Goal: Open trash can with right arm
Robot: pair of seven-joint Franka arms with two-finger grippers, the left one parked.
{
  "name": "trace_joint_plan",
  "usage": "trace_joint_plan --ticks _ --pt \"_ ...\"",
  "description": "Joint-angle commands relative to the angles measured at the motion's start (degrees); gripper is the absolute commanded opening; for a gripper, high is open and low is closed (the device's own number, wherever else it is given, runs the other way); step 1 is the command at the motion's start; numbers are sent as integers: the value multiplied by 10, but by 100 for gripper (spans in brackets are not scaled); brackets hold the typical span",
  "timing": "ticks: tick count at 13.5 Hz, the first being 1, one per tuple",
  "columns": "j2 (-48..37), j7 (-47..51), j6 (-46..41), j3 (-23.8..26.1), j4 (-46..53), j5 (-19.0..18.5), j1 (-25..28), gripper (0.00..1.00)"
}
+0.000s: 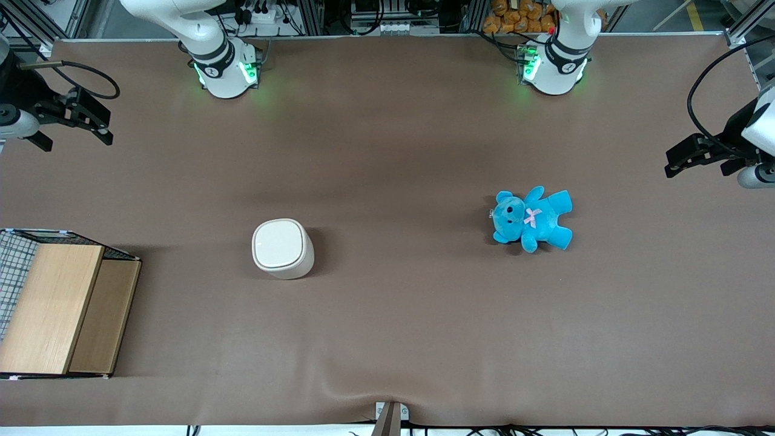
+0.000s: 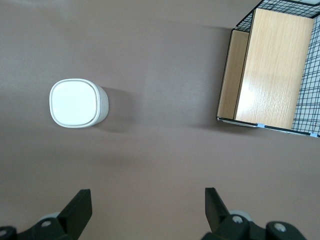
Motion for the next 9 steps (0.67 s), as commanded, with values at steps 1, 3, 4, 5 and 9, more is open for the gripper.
trace_joint_plan --ticks 1,3,4,5,9 --pt "1 -13 -10 -8 6 11 -7 100" --pt "2 -14 -9 -9 7 10 -7 100" --pt "3 -14 -9 -8 8 10 -7 100" --pt "3 -10 -10 -8 8 11 -5 100" --pt "42 -5 -1 -4 7 35 32 100"
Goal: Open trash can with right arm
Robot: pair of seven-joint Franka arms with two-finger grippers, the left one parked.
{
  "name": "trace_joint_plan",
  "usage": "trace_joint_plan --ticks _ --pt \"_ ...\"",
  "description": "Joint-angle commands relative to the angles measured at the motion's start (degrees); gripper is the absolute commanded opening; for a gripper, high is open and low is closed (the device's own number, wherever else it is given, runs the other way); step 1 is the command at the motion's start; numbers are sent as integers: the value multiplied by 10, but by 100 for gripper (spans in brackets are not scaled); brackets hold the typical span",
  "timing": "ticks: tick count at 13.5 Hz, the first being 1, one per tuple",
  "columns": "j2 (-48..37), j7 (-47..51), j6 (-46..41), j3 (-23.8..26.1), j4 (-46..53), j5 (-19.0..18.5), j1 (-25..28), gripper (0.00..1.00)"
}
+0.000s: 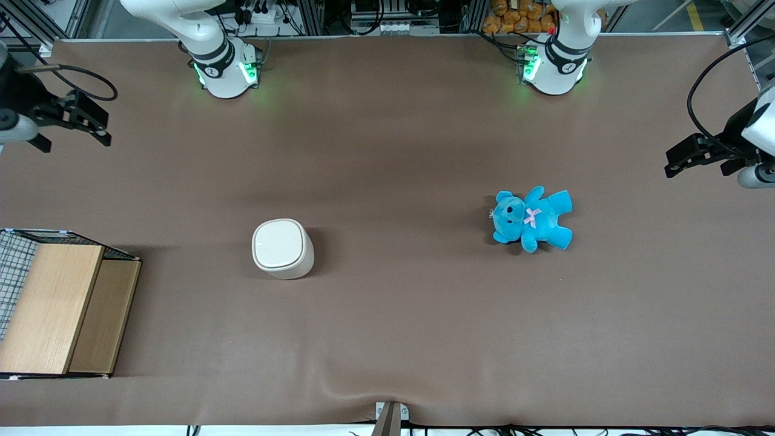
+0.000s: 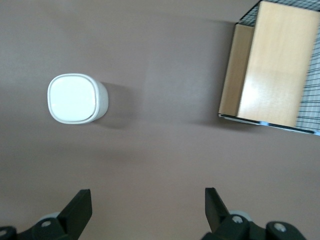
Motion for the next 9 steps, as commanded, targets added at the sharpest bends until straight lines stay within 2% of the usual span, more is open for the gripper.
trace_joint_plan --ticks 1,3,4,5,9 --pt "44 18 7 1 9 27 30 100" --pt "78 64 24 0 9 15 68 100" --pt "98 66 38 1 6 11 78 93" --pt "119 67 58 1 4 12 79 73" --pt "196 75 154 0 -20 12 101 19"
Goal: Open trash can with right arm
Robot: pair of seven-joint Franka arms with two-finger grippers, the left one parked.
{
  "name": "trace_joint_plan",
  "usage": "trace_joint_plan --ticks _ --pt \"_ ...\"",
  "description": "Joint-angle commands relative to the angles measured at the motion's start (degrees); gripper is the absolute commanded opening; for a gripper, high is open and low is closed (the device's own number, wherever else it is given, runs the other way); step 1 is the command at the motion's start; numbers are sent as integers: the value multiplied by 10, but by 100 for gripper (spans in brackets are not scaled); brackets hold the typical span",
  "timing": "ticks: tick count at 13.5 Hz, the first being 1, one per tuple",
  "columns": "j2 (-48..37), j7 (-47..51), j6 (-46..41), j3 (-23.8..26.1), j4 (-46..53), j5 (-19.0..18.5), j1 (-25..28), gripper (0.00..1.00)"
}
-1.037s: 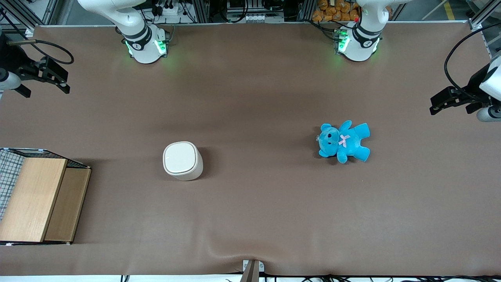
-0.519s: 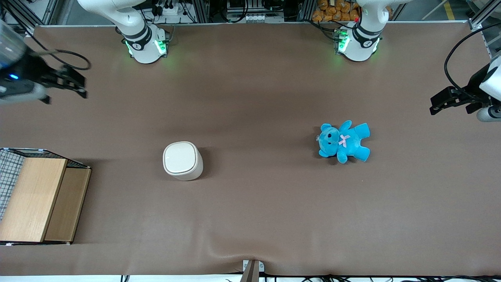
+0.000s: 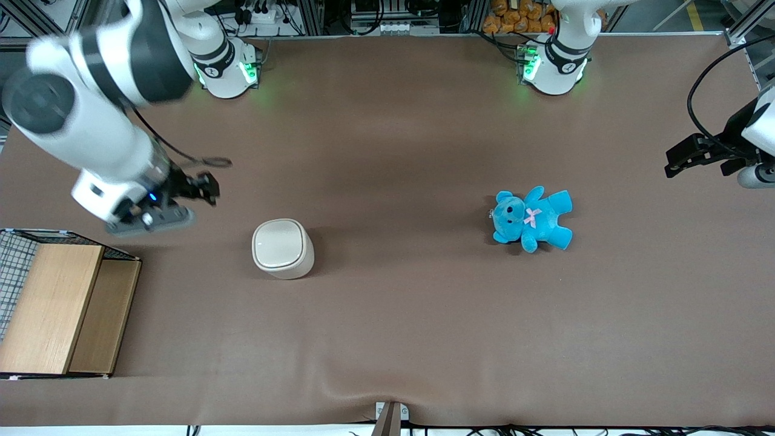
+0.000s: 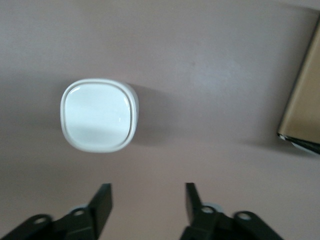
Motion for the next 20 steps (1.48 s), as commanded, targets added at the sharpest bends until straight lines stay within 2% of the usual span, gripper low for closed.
trace_joint_plan --ticks 1,2,8,20 --pt "39 25 47 -5 -9 -2 22 5" --pt "53 43 65 -5 -17 -2 30 0" --pt "94 80 150 -5 -50 -2 35 0" --pt "133 119 169 -4 -54 -2 45 0"
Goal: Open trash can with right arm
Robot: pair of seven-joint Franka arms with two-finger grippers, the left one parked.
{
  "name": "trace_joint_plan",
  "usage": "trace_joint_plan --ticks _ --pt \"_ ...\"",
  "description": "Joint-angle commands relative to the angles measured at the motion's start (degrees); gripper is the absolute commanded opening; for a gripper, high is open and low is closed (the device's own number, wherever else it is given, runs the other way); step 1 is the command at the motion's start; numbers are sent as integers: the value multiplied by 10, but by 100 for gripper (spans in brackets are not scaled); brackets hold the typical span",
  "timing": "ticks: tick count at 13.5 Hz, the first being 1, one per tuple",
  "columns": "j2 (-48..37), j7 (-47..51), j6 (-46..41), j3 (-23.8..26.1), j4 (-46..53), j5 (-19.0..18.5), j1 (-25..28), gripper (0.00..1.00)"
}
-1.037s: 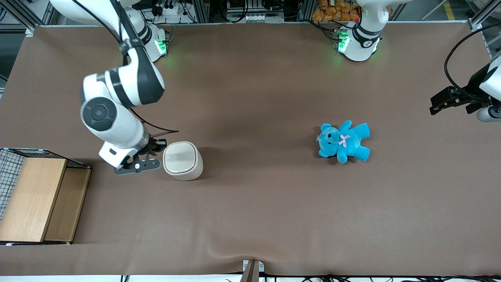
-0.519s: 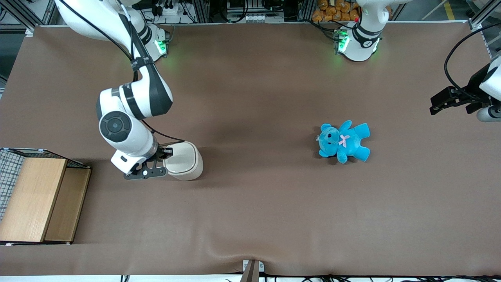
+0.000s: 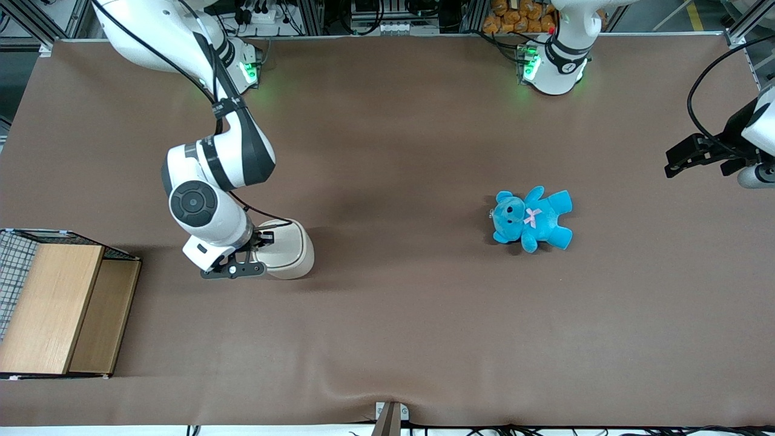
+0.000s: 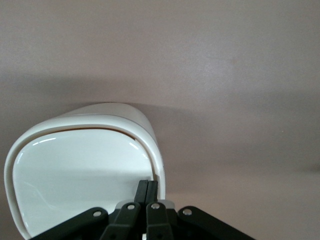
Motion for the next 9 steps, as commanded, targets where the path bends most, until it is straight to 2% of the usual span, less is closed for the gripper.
trace_joint_plan --ticks 1,9 --pt "-1 12 6 -4 -5 -2 7 0" --pt "3 12 6 -4 -8 -2 10 0"
